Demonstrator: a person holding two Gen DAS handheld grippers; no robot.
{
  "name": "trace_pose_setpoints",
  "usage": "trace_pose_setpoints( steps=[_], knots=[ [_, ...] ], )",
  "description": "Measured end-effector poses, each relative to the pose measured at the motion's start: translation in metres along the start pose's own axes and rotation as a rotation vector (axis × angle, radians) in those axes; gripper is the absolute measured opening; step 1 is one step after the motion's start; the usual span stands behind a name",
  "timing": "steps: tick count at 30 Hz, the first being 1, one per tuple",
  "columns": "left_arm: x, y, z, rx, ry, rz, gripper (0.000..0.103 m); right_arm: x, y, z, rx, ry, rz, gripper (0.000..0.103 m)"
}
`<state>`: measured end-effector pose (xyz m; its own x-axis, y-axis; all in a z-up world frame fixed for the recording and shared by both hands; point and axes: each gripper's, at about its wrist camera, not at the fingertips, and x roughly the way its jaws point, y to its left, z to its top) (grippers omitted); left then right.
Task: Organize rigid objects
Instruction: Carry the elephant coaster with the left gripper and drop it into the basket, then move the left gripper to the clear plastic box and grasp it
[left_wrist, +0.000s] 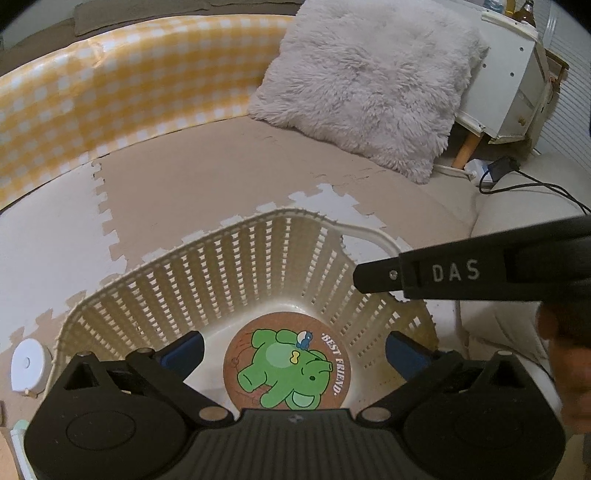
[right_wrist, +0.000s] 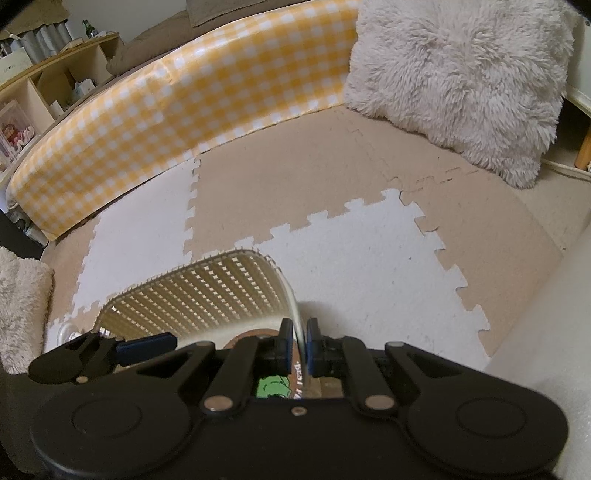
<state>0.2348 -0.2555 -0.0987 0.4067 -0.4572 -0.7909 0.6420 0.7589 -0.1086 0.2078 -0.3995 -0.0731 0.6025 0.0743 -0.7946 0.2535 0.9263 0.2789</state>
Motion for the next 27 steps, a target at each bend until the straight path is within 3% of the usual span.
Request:
trace_pose_setpoints(
  steps=[13, 27],
  knots=[
    [-0.058, 0.001, -0.009, -0.056, -0.063, 0.023, 0.103, 0.0, -0.001, 0.0, 0.001, 0.002, 0.0, 0.008],
    [-0.12, 0.003, -0.036, -0.165, -0.063, 0.057, 0.103, 0.0, 0.002, 0.0, -0.02, 0.004, -0.015, 0.008]
  ],
)
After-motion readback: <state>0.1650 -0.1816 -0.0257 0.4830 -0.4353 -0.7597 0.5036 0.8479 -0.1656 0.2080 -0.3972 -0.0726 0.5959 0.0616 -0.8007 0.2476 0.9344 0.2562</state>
